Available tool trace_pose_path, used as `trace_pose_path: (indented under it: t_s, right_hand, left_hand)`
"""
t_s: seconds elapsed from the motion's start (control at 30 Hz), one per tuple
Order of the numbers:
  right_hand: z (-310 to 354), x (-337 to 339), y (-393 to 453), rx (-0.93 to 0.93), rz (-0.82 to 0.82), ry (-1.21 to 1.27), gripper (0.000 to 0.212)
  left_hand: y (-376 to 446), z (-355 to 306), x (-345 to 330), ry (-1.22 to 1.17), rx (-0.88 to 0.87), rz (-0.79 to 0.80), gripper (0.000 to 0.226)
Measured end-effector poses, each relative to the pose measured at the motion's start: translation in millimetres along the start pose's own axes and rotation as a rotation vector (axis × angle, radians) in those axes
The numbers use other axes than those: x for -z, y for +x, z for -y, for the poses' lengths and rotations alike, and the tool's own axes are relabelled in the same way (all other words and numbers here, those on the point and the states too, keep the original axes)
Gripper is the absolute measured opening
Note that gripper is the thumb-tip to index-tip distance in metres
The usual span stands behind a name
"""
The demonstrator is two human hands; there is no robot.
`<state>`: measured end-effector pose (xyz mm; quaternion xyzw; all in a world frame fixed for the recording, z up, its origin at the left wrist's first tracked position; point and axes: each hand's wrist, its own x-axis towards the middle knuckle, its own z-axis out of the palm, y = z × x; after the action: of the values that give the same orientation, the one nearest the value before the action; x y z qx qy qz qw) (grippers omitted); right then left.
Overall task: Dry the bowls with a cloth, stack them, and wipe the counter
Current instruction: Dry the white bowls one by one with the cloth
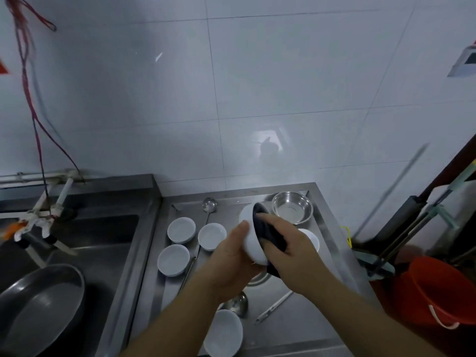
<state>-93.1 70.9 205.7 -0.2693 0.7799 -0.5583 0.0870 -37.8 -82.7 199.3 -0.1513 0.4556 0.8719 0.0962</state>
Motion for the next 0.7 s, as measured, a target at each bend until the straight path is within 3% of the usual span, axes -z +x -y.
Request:
trace_pose_path:
  t_s: [0.1,0.23,0.37,0.47,0.57,0.7]
  right_hand:
    - [15,-2,3,0.083,0.075,-0.135,0.049]
    - [34,1,15,0.148,0.182,-0.314,0.051]
    - [54,0,28,0.043,0.238,-0.449,0.026]
    - [72,2,41,-0.085,0.320,-0.498,0.024]
    - [89,6,48,-0.212,0.413,-0.406,0.024]
    - [98,13,45,-0.508,0.446,0.079,0.022]
  left_hand:
    - [-9,-3,-3,-0.051,-0.085,0.024,0.078]
    - [-16,-11,-4,-0.065,-0.199,0.027,0.064]
    - [-13,-19,0,-0.014,-0.287,-0.097,0.074]
    - [-11,-24,7,0.091,-0.345,-0.153,0.086]
    - [-12,-27,17,0.177,-0.376,-0.145,0.090]
    - [-20,-28,28,0.254,-0.381,-0.021,0.095]
